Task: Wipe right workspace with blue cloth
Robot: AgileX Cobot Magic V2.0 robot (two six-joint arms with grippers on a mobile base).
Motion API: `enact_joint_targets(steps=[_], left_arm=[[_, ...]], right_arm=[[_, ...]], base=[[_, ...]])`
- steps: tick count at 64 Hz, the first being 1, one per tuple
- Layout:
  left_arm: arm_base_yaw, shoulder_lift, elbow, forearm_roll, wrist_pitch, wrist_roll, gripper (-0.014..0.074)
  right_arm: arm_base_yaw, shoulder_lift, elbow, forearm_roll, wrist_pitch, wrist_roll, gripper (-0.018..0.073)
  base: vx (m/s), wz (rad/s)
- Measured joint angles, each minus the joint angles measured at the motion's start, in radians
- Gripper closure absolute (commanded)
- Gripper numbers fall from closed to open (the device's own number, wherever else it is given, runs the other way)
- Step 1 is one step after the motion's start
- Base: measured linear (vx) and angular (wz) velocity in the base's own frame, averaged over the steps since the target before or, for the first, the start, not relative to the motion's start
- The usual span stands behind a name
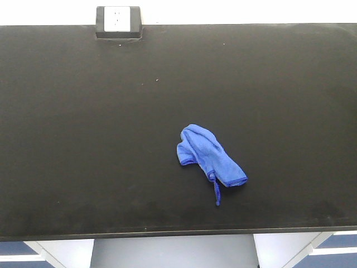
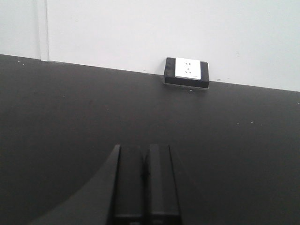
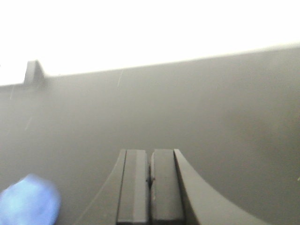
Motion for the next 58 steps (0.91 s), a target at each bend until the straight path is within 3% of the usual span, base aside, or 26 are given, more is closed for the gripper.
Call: enact_joint_targets(steps=[9, 17, 33, 58], left_arm=[[0.0, 0.0, 0.0, 0.0, 0.0, 0.0, 0.0602], [0.0, 0.0, 0.0, 0.0, -0.001, 0.0, 0.0602], [0.0, 0.0, 0.0, 0.0, 0.001, 0.0, 0.0602], [0.0, 0.0, 0.0, 0.0, 0.001, 0.0, 0.0602]], right_arm=[[-0.003, -0.198, 0.19, 0.043, -0.014, -0.112, 0.0567], [-0.003, -0.3, 0.218, 0.063, 0.048, -0.172, 0.0567], [-0.003, -0.305, 0.219, 0.068, 0.149, -0.19, 0.0567], [-0.003, -0.305, 0.219, 0.068, 0.16, -0.191, 0.0567]], base=[[0.0, 0.0], [0.0, 0.0], [0.0, 0.0], [0.0, 0.0]])
